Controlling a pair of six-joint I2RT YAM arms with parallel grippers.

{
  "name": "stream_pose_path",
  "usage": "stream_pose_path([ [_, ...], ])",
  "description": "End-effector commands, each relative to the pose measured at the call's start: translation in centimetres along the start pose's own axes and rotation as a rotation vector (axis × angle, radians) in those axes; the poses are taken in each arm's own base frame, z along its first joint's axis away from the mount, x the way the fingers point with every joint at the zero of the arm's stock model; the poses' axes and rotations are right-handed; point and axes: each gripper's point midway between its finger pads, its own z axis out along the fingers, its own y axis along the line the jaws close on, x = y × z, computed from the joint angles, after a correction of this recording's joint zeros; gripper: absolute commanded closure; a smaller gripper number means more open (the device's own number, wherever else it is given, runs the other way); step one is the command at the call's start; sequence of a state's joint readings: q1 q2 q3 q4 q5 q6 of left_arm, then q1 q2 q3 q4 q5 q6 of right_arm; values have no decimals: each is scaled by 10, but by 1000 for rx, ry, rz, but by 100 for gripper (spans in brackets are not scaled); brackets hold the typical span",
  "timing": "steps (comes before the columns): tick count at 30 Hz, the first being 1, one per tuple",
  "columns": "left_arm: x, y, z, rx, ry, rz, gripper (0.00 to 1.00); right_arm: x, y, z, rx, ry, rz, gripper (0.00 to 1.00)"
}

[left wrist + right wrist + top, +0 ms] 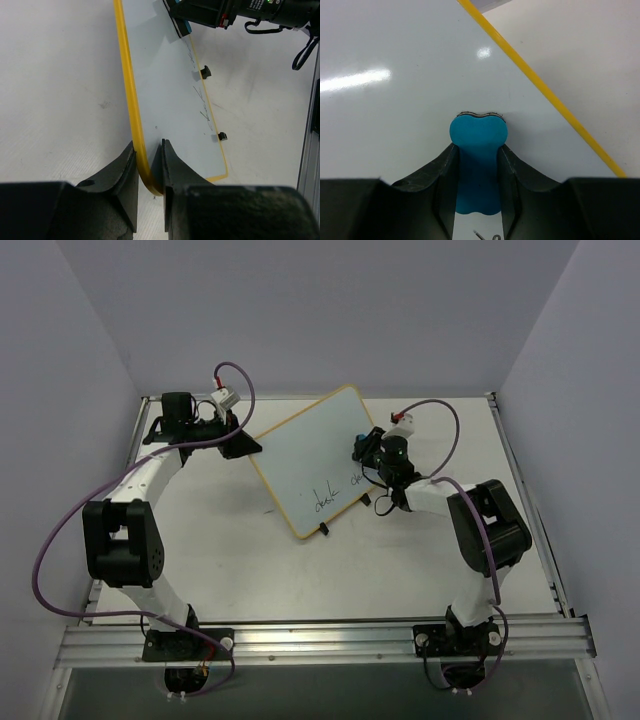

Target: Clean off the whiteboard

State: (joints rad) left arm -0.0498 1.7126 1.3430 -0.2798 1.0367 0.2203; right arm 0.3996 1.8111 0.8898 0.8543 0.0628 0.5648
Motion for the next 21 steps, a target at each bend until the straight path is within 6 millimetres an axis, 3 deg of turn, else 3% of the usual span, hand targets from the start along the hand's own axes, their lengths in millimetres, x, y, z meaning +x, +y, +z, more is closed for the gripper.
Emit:
stream_pose_path([
  [1,-38,-26,1,90,-89,288,98,51,-26,-3,79,142,-28,100],
  [9,-39,-26,2,94,-91,291,98,104,-104,-34,223,195,28,100],
  [15,-38,-28,2,95,-91,290,98,116,-112,-42,227,217,26,100],
  [21,-39,-29,2,91,-91,296,98,108,-108,-43,221,199,14,100],
])
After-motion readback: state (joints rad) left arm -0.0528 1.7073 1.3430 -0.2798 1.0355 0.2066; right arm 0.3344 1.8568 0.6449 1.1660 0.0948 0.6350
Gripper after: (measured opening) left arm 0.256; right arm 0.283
